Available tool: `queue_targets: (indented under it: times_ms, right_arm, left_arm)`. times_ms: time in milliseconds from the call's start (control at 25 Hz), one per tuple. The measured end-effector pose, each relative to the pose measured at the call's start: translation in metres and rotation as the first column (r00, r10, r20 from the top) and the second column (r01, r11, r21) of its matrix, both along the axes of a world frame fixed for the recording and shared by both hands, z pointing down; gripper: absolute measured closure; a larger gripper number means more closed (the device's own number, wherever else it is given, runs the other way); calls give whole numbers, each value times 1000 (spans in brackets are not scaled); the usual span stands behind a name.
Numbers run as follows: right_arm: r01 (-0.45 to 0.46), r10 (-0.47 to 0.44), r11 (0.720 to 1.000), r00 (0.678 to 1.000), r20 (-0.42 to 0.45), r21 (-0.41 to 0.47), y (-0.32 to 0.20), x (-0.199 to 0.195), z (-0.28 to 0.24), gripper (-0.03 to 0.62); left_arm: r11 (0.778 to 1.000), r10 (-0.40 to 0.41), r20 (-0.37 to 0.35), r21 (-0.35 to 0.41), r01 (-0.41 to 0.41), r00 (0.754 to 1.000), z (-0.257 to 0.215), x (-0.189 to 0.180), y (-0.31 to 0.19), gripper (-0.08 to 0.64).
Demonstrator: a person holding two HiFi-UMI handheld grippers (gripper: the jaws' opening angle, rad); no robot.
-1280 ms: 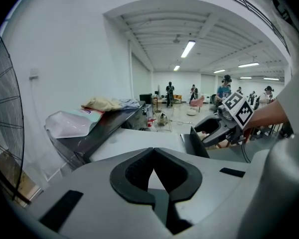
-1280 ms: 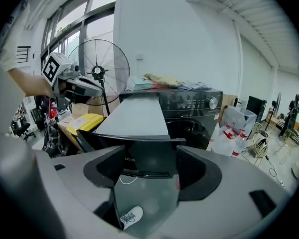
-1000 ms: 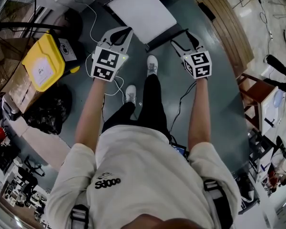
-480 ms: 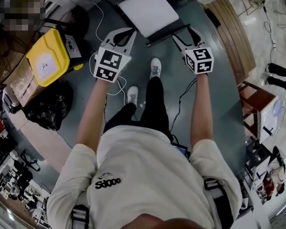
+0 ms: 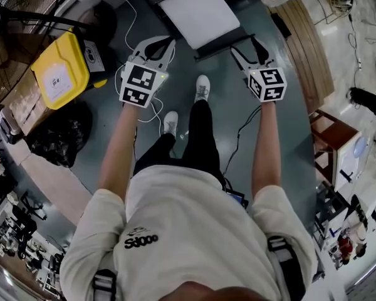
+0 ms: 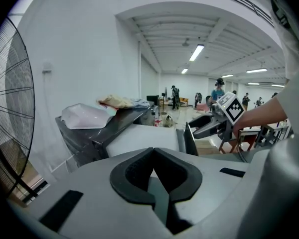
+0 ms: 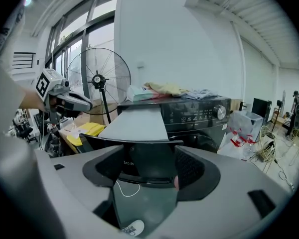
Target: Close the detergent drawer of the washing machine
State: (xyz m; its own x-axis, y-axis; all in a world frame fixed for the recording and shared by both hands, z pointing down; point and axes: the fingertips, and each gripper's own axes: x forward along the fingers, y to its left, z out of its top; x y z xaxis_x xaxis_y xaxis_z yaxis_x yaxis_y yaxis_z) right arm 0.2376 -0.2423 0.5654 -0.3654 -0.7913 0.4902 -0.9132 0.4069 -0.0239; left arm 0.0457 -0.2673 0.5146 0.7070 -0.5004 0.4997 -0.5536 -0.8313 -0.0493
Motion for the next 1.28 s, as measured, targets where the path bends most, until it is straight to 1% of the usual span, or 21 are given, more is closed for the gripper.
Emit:
queue_targets:
  times_ms: [240, 480, 600, 800, 1000, 1280]
  right_arm:
    - [8, -7, 1000, 1000, 25, -3, -2, 1, -1, 305]
    - [-6, 5, 1000, 996, 94, 12, -2, 2, -5, 305]
    - [-10, 8, 1000, 995, 97, 18, -3, 1, -7, 304]
    - [2, -5, 999, 997, 76, 44, -19, -7, -11, 305]
    - [-12, 8, 999, 995, 104, 45, -38, -12, -10, 305]
    - [-15, 11, 999, 994, 107, 45, -40, -14, -9, 304]
  left_arm:
    - [1000, -9, -5, -16, 9, 1000, 7, 4, -1, 541]
    - [1000, -22, -9, -20, 22, 1000, 7, 6, 0, 541]
    - [999, -27, -8, -23, 27, 1000, 8, 4, 1, 541]
    - [1000, -27, -5, -16, 27, 1000, 6, 3, -3, 541]
    - [999, -32, 0, -10, 32, 999, 4, 3, -11, 541]
    - [999, -52, 2, -16, 52, 999, 7, -5, -21, 541]
